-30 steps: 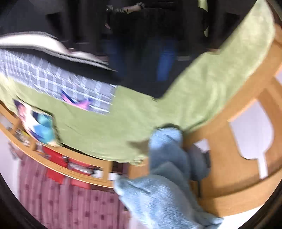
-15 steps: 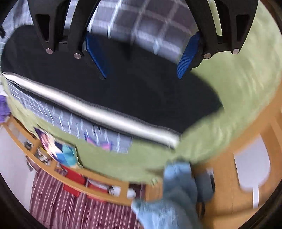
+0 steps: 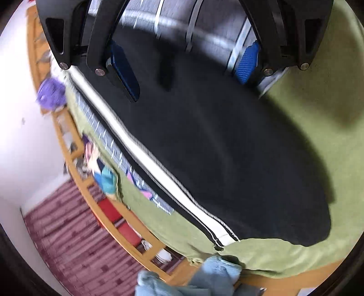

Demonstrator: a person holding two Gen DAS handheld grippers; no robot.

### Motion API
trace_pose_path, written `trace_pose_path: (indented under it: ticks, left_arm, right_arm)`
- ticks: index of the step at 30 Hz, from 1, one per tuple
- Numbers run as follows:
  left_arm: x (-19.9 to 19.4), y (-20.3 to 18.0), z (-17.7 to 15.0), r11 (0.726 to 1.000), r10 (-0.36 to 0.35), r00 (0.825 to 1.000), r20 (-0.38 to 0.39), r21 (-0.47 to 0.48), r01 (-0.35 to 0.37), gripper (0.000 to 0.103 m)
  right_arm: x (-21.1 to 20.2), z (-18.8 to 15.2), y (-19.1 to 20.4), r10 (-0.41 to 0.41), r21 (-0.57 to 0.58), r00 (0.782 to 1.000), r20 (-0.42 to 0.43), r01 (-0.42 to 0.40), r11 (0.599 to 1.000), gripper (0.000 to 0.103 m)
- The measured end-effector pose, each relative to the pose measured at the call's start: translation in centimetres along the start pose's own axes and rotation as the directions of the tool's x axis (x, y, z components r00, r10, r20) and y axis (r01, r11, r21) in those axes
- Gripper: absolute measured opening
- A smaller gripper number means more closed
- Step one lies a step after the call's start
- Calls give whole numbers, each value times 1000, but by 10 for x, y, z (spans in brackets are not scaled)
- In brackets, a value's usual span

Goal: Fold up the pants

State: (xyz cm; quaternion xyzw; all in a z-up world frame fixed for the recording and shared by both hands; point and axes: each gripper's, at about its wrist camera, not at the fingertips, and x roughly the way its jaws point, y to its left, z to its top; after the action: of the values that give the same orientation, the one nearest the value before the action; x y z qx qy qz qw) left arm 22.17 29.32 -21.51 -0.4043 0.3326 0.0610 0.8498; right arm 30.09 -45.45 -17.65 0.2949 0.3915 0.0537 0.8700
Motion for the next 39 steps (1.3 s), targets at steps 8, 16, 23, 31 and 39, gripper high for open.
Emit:
trace_pose_path:
  ticks: [8,16,23,31,39]
  left_arm:
    - [27,2,38,987,46,999,10,-155,-44,12]
    - [-54,-54,29,996,53,999,13,66,-54,10]
    - [-139,-15,-45,991,93,993,-78,106,-85,10]
    - [-146,27,-77,953,304,941,-147,50,-300,53]
    - [-177,8,-82,939,341,935,-101,75,-335,65]
  right_arm:
    - [62,49,-2,-52,110,998,25,49,993,27]
    - [-8,59,39,-15,19,996,91,13,1000,11]
    - [-113,9,9,-55,-49,998,25,56,997,11]
    - [-134,-64,-74,-50,103,990,-133,64,993,46]
    - [-135,-38,-98,0,232,998,58,-14,973,72]
